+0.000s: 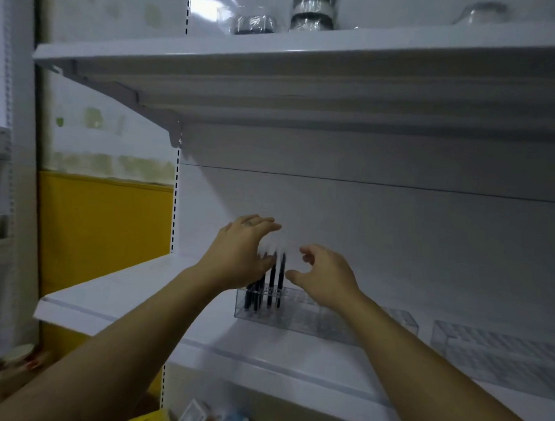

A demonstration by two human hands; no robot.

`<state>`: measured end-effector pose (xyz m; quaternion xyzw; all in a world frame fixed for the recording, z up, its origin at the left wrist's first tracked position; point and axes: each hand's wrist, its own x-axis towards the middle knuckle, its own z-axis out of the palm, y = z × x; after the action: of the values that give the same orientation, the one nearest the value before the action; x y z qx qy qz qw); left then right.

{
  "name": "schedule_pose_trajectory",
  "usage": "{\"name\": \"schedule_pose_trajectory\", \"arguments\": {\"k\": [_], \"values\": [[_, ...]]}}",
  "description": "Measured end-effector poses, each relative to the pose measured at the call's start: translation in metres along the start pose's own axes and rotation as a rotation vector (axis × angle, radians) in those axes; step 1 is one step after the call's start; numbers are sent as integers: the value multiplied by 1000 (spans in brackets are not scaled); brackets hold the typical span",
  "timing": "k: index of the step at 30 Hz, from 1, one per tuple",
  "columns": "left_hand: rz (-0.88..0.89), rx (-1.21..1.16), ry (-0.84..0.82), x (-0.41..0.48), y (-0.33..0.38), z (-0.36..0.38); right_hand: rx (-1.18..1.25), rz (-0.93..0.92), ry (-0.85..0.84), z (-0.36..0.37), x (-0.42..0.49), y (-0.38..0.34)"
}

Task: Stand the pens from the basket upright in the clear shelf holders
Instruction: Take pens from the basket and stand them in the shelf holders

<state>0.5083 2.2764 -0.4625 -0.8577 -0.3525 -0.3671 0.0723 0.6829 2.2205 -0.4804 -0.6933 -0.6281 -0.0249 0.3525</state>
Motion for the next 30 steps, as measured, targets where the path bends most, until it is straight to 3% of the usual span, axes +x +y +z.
{"name": "schedule_pose_trajectory", "arguments": {"k": [11,17,21,30], "values": [[78,-109,44,-126,85,-5,-18,-159,105,-29,-151,12],[97,-218,-58,-224,129,39,33,-112,86,-5,-268,57],[16,-296,-210,-281,147,86,-4,30,-67,26,-327,97],[-293,-287,-851,-390,158,218,-94,429,-613,124,-421,198]]}}
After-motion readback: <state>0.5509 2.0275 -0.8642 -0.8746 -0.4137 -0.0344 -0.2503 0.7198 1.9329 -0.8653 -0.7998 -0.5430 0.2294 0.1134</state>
